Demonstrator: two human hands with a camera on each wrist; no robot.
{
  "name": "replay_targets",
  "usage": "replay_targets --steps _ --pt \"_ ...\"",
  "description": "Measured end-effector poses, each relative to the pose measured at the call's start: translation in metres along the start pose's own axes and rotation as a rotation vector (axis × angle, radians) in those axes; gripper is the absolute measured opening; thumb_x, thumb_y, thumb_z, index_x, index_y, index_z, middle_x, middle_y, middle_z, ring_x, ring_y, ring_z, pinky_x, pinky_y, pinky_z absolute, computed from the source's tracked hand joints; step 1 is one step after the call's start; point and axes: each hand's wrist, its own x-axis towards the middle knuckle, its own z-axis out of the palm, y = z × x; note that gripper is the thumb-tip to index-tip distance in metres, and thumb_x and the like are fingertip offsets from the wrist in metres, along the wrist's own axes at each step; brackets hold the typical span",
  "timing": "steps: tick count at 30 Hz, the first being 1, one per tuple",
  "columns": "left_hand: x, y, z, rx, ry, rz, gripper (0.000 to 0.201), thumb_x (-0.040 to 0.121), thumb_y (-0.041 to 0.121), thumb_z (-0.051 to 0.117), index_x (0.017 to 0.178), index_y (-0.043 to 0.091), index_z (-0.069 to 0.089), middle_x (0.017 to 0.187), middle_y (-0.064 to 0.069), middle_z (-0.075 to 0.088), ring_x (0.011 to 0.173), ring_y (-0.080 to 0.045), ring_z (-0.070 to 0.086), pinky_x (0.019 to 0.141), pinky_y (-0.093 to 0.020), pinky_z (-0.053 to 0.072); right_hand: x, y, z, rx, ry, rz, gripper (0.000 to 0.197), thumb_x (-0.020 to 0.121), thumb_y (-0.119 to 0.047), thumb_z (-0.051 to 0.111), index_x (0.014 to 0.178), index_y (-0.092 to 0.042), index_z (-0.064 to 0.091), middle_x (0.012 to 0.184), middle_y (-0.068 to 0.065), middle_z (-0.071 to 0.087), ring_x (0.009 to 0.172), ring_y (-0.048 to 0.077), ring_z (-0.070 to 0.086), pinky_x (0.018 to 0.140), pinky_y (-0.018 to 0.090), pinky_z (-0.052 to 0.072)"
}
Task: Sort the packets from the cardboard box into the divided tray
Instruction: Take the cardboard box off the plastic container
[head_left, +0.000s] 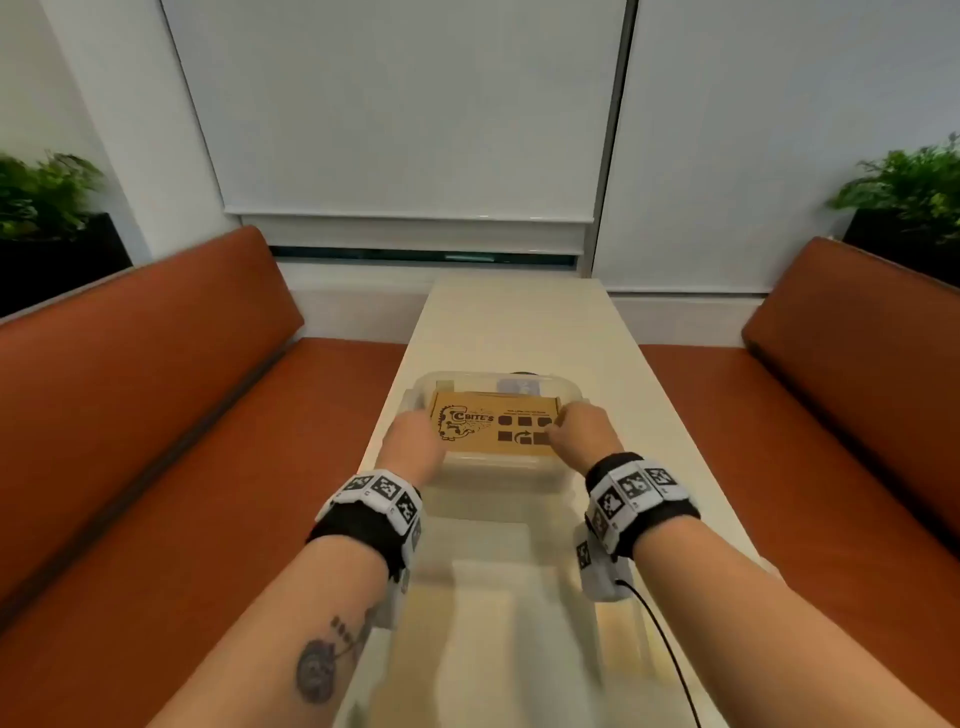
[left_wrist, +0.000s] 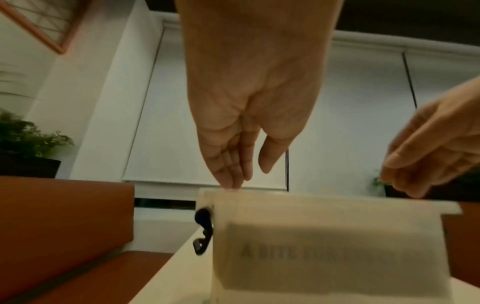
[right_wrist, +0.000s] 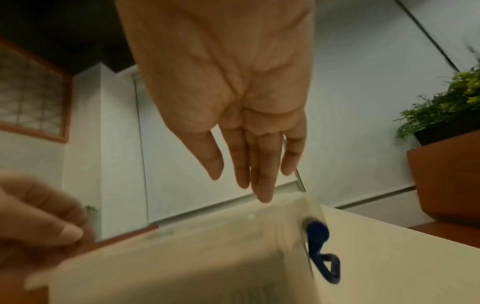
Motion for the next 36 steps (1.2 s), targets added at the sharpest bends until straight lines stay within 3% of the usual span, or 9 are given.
replay_targets --steps 5,9,12,15,17,20,22,27,36 --pt "0.029 0.001 0.020 0.243 -0.113 -0.019 0.024 0.092 -0.002 0.038 0.100 0.001 0.060 0.103 -0.015 0.065 0.095 -0.029 0.063 0.075 -0.031 0.050 0.028 -0.006 0.030 -0.192 -0.020 0.012 0.021 0.093 -0.012 0.045 0.103 -0.008 0.063 0.107 0.010 0.065 0.093 0.023 0.061 0.075 0.026 0.046" --pt "0.047 0.002 0.032 0.453 -0.172 -0.023 0.025 0.092 0.001 0.039 0.103 0.005 0.061 0.106 -0.011 0.064 0.097 -0.026 0.063 0.076 -0.031 0.051 0.043 -0.007 0.045 -0.266 -0.042 0.083 0.024 0.093 -0.012 0.040 0.100 -0.011 0.063 0.105 0.008 0.066 0.096 0.023 0.062 0.078 0.031 0.049" --pt "0.059 0.006 0.040 0.482 -0.188 -0.074 0.023 0.092 0.006 0.041 0.102 0.008 0.062 0.106 -0.008 0.064 0.098 -0.023 0.062 0.074 -0.030 0.048 0.052 -0.007 0.054 -0.294 -0.076 0.089 0.025 0.093 -0.016 0.039 0.090 -0.013 0.063 0.104 0.007 0.067 0.095 0.023 0.062 0.073 0.031 0.047" --pt "0.066 0.005 0.050 0.483 -0.172 -0.113 0.024 0.093 0.009 0.041 0.102 0.009 0.063 0.106 -0.007 0.065 0.097 -0.021 0.062 0.075 -0.028 0.050 0.059 -0.004 0.064 -0.317 -0.061 0.085 0.034 0.095 -0.021 0.031 0.100 -0.013 0.064 0.109 0.008 0.065 0.100 0.023 0.060 0.074 0.030 0.044" --pt "0.067 0.006 0.058 0.484 -0.140 -0.137 0.026 0.094 0.012 0.040 0.107 0.009 0.063 0.109 -0.008 0.064 0.100 -0.022 0.061 0.082 -0.030 0.052 0.059 -0.004 0.068 -0.305 -0.012 0.127 0.042 0.097 -0.029 0.028 0.115 -0.008 0.061 0.115 0.010 0.063 0.104 0.023 0.059 0.080 0.031 0.046" --pt "0.067 0.008 0.066 0.433 -0.063 -0.224 0.030 0.096 0.014 0.038 0.113 0.005 0.062 0.116 -0.013 0.060 0.105 -0.026 0.057 0.090 -0.033 0.050 0.055 -0.006 0.070 -0.262 0.059 0.216 0.064 0.098 -0.040 0.027 0.141 0.007 0.027 0.123 0.016 0.058 0.110 0.028 0.058 0.086 0.035 0.047" --pt "0.067 0.009 0.068 0.412 0.002 -0.256 0.032 0.097 0.014 0.037 0.115 0.003 0.060 0.118 -0.015 0.058 0.107 -0.027 0.055 0.092 -0.034 0.049 0.054 -0.006 0.071 -0.242 0.110 0.212 0.071 0.098 -0.042 0.029 0.143 0.010 0.013 0.124 0.018 0.057 0.112 0.030 0.057 0.089 0.036 0.048" --pt "0.069 0.012 0.068 0.396 0.154 -0.298 0.036 0.098 0.016 0.029 0.121 -0.001 0.051 0.123 -0.016 0.054 0.111 -0.027 0.050 0.095 -0.033 0.039 0.053 -0.010 0.068 -0.196 0.175 0.196 0.068 0.098 -0.044 0.033 0.144 0.005 0.018 0.131 0.020 0.051 0.118 0.033 0.050 0.092 0.042 0.044" --pt "0.068 0.008 0.048 0.302 0.292 -0.262 0.033 0.092 0.025 0.038 0.103 0.011 0.066 0.116 -0.008 0.059 0.106 -0.025 0.049 0.092 -0.038 0.033 0.044 -0.018 0.058 -0.109 0.237 0.172 0.060 0.097 -0.043 0.034 0.138 0.000 0.030 0.130 0.019 0.051 0.117 0.033 0.049 0.098 0.042 0.038"
